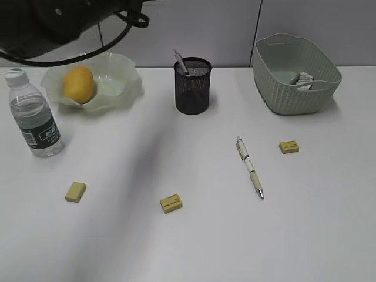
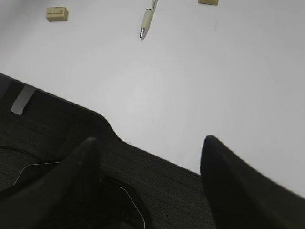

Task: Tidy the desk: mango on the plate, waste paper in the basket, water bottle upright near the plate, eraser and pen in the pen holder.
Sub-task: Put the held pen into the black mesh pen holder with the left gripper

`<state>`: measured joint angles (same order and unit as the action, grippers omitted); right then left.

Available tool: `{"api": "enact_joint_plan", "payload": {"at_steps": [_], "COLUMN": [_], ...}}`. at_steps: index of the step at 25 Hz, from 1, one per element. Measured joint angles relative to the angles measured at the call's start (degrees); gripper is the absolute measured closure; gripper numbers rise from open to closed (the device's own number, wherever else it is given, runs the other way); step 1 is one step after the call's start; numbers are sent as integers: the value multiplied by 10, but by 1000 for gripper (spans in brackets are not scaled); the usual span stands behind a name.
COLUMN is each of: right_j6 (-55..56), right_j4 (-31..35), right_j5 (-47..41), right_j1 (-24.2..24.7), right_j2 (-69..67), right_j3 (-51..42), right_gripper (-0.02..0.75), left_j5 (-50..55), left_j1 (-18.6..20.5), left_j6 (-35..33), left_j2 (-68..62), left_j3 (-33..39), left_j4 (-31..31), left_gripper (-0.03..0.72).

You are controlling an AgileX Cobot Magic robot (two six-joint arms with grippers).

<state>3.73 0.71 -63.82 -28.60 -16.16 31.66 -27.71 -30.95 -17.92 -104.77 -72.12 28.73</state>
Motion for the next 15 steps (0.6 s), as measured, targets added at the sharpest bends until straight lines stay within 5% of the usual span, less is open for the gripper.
{"api": "enact_joint_plan", "payload": {"at_steps": [7,15], "right_j6": [1,1], "right_j4": [0,0], "right_j5": [0,0], "right_j1": [0,0], "right_j2": [0,0], "right_j3": [0,0], "right_gripper": [216,216], "left_j5": [25,36], "left_j1": [0,-7], "left_j6": [75,109], "left_j2": [-107,-189], "left_j3": [-131,-196], "left_j4": [-32,-41], "left_gripper": [588,588]}}
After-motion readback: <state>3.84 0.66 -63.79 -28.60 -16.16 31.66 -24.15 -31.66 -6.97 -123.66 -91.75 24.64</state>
